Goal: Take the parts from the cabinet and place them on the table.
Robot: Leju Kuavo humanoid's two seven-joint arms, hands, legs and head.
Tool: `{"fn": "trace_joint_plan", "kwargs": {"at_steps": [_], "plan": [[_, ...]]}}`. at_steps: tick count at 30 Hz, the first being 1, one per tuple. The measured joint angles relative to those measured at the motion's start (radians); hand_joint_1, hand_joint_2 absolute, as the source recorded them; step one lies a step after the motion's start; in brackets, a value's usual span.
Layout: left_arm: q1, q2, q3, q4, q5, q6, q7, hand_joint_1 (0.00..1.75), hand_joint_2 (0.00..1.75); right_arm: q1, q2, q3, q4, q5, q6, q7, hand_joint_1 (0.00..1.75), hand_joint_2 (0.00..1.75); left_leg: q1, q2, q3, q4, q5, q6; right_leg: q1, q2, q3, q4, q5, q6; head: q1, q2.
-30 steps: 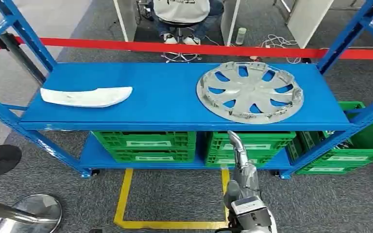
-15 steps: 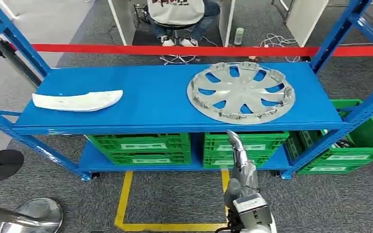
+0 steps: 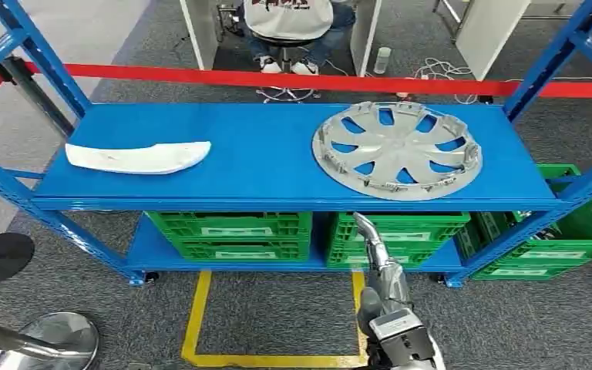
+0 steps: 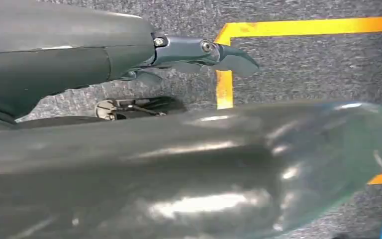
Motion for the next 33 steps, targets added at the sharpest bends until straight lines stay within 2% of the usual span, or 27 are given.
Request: {"fn": "trace_joint_plan", "kwargs": {"at_steps": [1,2,4,5,7,8,10,11,12,13,14,15,16,17,18,20,21,22,23,25,26,27,28,29,31,32,33], "plan": [[-0.001,0.000,0.000,0.000,0.000,0.000,0.000,0.00,0.00,-0.003,-0.001,-0.003,0.000,0.000,0.003,0.001,0.00,0.00,-0.001,0.000,0.000,0.001,-0.002,-0.005,-0.001,-0.001,0.028,-0.064,0.007,-0.002,0.000,0.000],[-0.003,0.002,0.001,0.000,0.000,0.000,0.000,0.00,0.00,-0.006,-0.002,-0.003,0.000,0.000,0.007,0.003,0.00,0.00,-0.009,-0.003,-0.005,0.010,-0.005,-0.012,0.002,0.002,0.042,-0.085,0.000,-0.007,0.001,0.000],[-0.002,0.004,0.002,0.000,0.000,-0.006,0.001,0.00,0.00,-0.009,-0.003,-0.006,0.000,0.002,0.009,0.003,0.00,0.00,-0.007,-0.002,-0.008,0.006,0.004,-0.022,0.005,0.005,0.039,-0.078,0.006,-0.018,-0.001,0.000],[-0.003,0.004,0.002,0.000,0.005,-0.032,0.014,0.00,0.00,-0.011,-0.004,-0.007,0.000,0.007,0.015,0.005,0.00,1.75,-0.005,-0.002,-0.006,0.004,0.005,-0.026,0.007,0.006,0.039,-0.078,0.007,-0.022,-0.001,0.000],[-0.005,0.007,0.003,0.000,0.012,-0.115,0.039,0.00,0.00,-0.035,-0.005,-0.008,0.005,0.019,0.039,0.014,0.00,1.75,-0.004,-0.002,-0.012,0.022,-0.015,-0.036,-0.002,0.003,0.041,-0.084,0.015,-0.035,-0.003,0.000],[-0.006,0.007,0.003,0.000,0.006,-0.142,0.042,0.00,0.00,-0.058,-0.006,-0.008,0.011,0.031,0.049,0.019,0.00,1.75,-0.003,-0.001,-0.031,0.070,-0.050,-0.042,-0.002,0.003,0.040,-0.084,0.015,-0.042,-0.011,0.000],[-0.007,0.008,0.003,0.000,-0.007,-0.176,0.047,0.00,0.00,-0.107,-0.008,-0.008,0.032,0.052,0.078,0.033,0.00,1.75,0.000,-0.001,-0.102,0.233,-0.128,-0.049,0.000,0.003,0.038,-0.084,0.016,-0.045,-0.010,0.000],[-0.008,0.008,0.001,0.000,-0.008,-0.200,0.051,0.00,0.00,-0.132,-0.011,-0.008,0.045,0.060,0.095,0.044,0.00,1.75,0.000,-0.001,-0.128,0.292,-0.145,-0.050,0.001,0.003,0.038,-0.084,0.016,-0.046,-0.010,0.000],[-0.008,0.008,0.001,0.000,-0.006,-0.221,0.052,0.00,0.00,-0.160,-0.014,-0.008,0.060,0.073,0.113,0.055,0.00,1.75,0.000,-0.001,-0.135,0.309,-0.139,-0.049,0.001,0.003,0.037,-0.084,0.017,-0.047,-0.009,0.000],[-0.011,0.008,0.001,0.000,0.005,-0.252,0.051,0.00,0.00,-0.192,-0.019,-0.009,0.076,0.090,0.130,0.068,0.00,1.75,0.000,-0.001,-0.122,0.283,-0.109,-0.046,0.002,0.003,0.038,-0.084,0.017,-0.047,-0.010,0.000],[-0.016,0.006,0.002,0.000,0.017,-0.264,0.051,0.00,0.00,-0.227,-0.021,-0.011,0.091,0.101,0.142,0.078,0.00,1.75,0.000,-0.001,-0.090,0.217,-0.065,-0.041,0.003,0.003,0.040,-0.084,0.017,-0.046,-0.010,0.000],[-0.021,0.002,0.003,0.000,0.025,-0.264,0.055,0.00,0.00,-0.261,-0.023,-0.014,0.106,0.110,0.154,0.088,0.00,1.75,-0.001,-0.001,-0.046,0.127,-0.018,-0.033,0.004,0.003,0.042,-0.084,0.017,-0.046,-0.010,0.000],[-0.027,-0.001,0.004,0.000,0.025,-0.259,0.061,0.00,0.00,-0.293,-0.024,-0.016,0.120,0.116,0.166,0.098,0.00,1.75,-0.003,-0.001,-0.009,0.049,0.014,-0.024,0.003,0.003,0.042,-0.084,0.017,-0.045,-0.010,0.000],[-0.033,-0.003,0.004,0.000,0.023,-0.252,0.067,0.00,0.00,-0.326,-0.026,-0.019,0.139,0.123,0.178,0.106,0.00,1.75,-0.009,0.000,0.002,0.027,0.002,-0.020,0.010,0.003,0.039,-0.082,0.018,-0.040,-0.008,0.000],[-0.039,-0.008,0.004,0.000,0.013,-0.245,0.074,0.00,0.00,-0.360,-0.027,-0.022,0.160,0.123,0.190,0.117,0.00,1.75,-0.009,0.001,0.004,0.007,-0.003,-0.016,0.010,0.003,0.031,-0.080,0.021,-0.034,-0.010,0.000],[-0.046,-0.014,0.004,0.000,0.010,-0.241,0.083,0.00,0.00,-0.409,-0.027,-0.032,0.196,0.124,0.203,0.128,0.00,1.75,-0.011,-0.001,-0.005,0.008,-0.001,-0.013,0.008,-0.001,0.026,-0.085,0.028,-0.023,-0.008,0.000],[-0.047,-0.019,0.004,0.000,0.010,-0.241,0.087,0.00,0.00,-0.434,-0.027,-0.037,0.214,0.126,0.207,0.134,0.00,1.75,-0.007,-0.001,-0.003,-0.004,0.005,-0.006,0.011,-0.001,0.027,-0.086,0.028,-0.017,-0.009,0.000],[-0.048,-0.024,0.004,0.000,0.010,-0.242,0.091,0.00,0.00,-0.453,-0.027,-0.041,0.232,0.129,0.207,0.139,0.00,1.75,-0.001,0.003,0.001,-0.012,0.011,-0.003,0.008,0.001,0.016,-0.075,0.014,-0.013,-0.008,0.000],[-0.050,-0.030,0.004,0.000,0.010,-0.245,0.092,0.00,0.00,-0.472,-0.027,-0.046,0.249,0.138,0.207,0.142,0.00,1.75,0.000,0.003,0.000,-0.014,0.012,0.003,0.009,0.001,-0.003,-0.040,-0.011,-0.009,-0.004,0.000],[-0.053,-0.037,0.004,0.000,0.010,-0.261,0.100,0.00,0.00,-0.504,-0.030,-0.047,0.291,0.174,0.207,0.161,0.00,1.75,0.000,0.003,-0.001,-0.013,0.013,0.004,0.006,0.000,-0.077,0.118,-0.081,-0.001,-0.002,0.000],[-0.053,-0.037,0.004,0.000,0.013,-0.276,0.106,0.00,0.00,-0.516,-0.031,-0.046,0.313,0.190,0.213,0.175,0.00,1.75,-0.001,0.003,-0.002,-0.013,0.012,0.005,0.006,0.000,-0.115,0.191,-0.105,0.003,-0.001,0.000],[-0.053,-0.037,0.004,0.000,0.018,-0.293,0.115,0.00,0.00,-0.531,-0.031,-0.045,0.342,0.201,0.230,0.197,0.00,1.75,-0.001,0.003,-0.002,-0.012,0.012,0.005,0.005,0.000,-0.135,0.224,-0.103,0.005,-0.001,0.000],[-0.053,-0.037,0.004,0.000,0.024,-0.306,0.119,0.00,0.00,-0.549,-0.031,-0.044,0.369,0.208,0.247,0.214,0.00,1.75,-0.001,0.002,-0.001,-0.012,0.012,0.005,0.003,0.000,-0.130,0.205,-0.077,0.006,-0.001,0.000],[-0.053,-0.037,0.005,0.000,0.025,-0.312,0.123,0.00,0.00,-0.568,-0.031,-0.042,0.394,0.215,0.256,0.227,0.00,1.75,-0.001,0.001,-0.001,-0.011,0.011,0.004,0.001,0.000,-0.106,0.147,-0.035,0.007,-0.001,0.000],[-0.052,-0.037,0.005,0.000,0.029,-0.315,0.128,0.00,0.00,-0.612,-0.031,-0.038,0.443,0.225,0.262,0.237,0.00,1.75,0.000,0.000,0.000,-0.005,0.006,-0.003,-0.004,-0.002,-0.023,-0.033,0.057,0.007,-0.001,0.000],[-0.052,-0.037,0.006,0.000,0.030,-0.315,0.129,0.00,0.00,-0.629,-0.031,-0.036,0.462,0.226,0.262,0.237,0.00,1.75,-0.005,0.000,-0.004,-0.001,0.003,-0.009,-0.001,0.000,-0.005,-0.059,0.039,0.004,0.000,0.000],[-0.052,-0.037,0.006,0.000,0.032,-0.316,0.129,0.00,0.00,-0.641,-0.029,-0.035,0.477,0.228,0.264,0.240,0.00,1.75,-0.008,-0.002,-0.011,0.007,0.002,-0.012,-0.002,0.002,0.005,-0.082,0.037,-0.006,0.000,0.000]]}}
